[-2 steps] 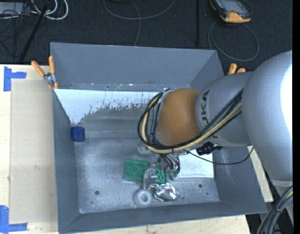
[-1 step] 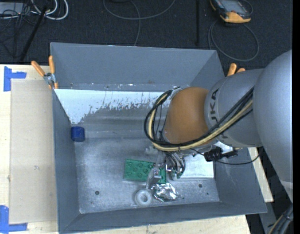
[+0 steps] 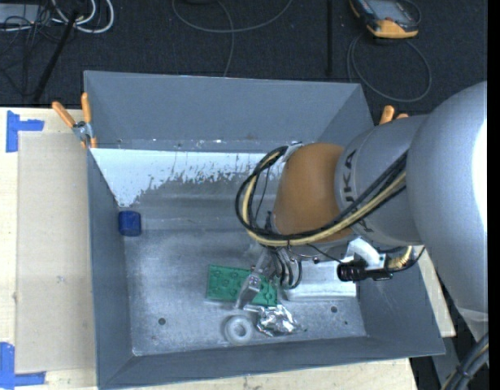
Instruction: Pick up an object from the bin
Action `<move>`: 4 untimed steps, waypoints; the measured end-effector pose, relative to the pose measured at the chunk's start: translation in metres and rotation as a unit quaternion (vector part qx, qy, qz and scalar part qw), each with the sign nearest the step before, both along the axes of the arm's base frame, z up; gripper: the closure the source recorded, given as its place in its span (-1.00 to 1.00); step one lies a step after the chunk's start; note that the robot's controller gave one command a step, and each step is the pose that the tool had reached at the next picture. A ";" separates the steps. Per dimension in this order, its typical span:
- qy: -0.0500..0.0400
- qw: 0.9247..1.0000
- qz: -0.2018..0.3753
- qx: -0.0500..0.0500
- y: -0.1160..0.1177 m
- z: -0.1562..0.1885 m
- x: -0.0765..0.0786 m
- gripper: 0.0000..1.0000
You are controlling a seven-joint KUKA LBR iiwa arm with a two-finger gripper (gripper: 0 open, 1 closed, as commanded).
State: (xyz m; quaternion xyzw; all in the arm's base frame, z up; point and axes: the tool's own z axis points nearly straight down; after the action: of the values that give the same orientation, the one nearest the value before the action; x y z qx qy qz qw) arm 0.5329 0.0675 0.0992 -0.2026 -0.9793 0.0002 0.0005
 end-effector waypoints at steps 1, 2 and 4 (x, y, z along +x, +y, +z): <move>-0.001 0.999 -0.038 0.001 0.004 -0.026 0.005 -1.00; 0.000 0.999 -0.037 0.001 0.004 -0.024 0.006 -1.00; -0.004 0.999 -0.035 0.001 0.004 0.063 0.010 1.00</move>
Offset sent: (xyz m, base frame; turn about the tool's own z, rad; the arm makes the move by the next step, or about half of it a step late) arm 0.0034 0.0038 -0.0292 0.0765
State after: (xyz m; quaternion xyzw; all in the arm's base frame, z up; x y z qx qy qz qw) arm 0.5430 0.0711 0.1618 -0.2370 -0.9715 -0.0013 -0.0032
